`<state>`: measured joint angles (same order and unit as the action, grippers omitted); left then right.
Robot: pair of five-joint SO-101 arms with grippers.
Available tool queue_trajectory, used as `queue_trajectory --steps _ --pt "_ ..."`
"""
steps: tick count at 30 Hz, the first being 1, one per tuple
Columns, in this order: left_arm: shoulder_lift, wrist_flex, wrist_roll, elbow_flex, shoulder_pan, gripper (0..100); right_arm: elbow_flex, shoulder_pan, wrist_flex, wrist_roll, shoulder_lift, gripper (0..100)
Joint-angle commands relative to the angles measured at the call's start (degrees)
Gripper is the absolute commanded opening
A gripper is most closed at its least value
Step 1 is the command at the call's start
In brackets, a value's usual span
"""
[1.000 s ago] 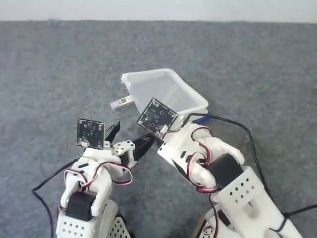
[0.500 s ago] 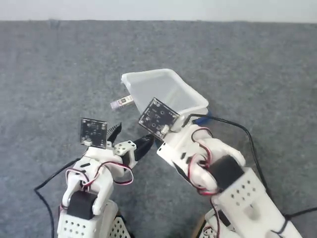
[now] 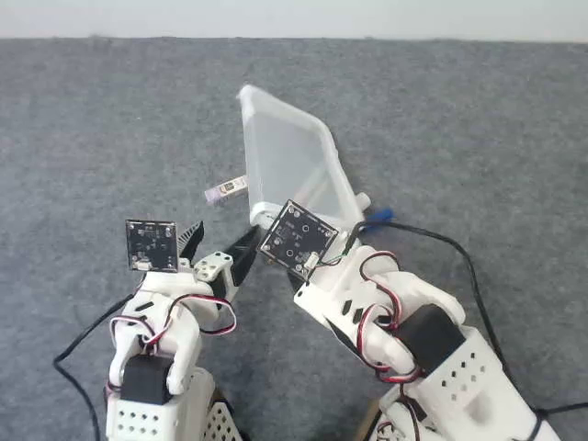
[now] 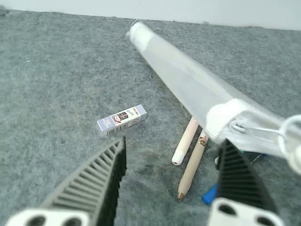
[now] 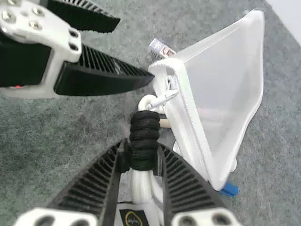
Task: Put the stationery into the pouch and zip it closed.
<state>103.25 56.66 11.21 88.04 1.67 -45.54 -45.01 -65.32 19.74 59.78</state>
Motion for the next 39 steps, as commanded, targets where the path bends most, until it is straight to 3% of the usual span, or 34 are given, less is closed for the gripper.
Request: queue_trajectory --steps 1,16,28,39 --pt "0.79 4.31 -2.64 -5.05 -0.18 34 0.79 -0.84 0.22 -0.26 1.01 0.6" --pt "0.62 3.08 -2.73 -4.0 4.22 35 0.7 -4.0 -1.19 -0.35 1.01 0.6" --pt "0.7 1.49 -2.64 -2.77 -0.44 35 0.7 -4.0 -1.71 -0.44 1.54 0.6" --pt "0.79 8.0 -2.73 -6.9 -0.35 35 0.7 -1.19 -1.54 -0.35 1.1 0.6"
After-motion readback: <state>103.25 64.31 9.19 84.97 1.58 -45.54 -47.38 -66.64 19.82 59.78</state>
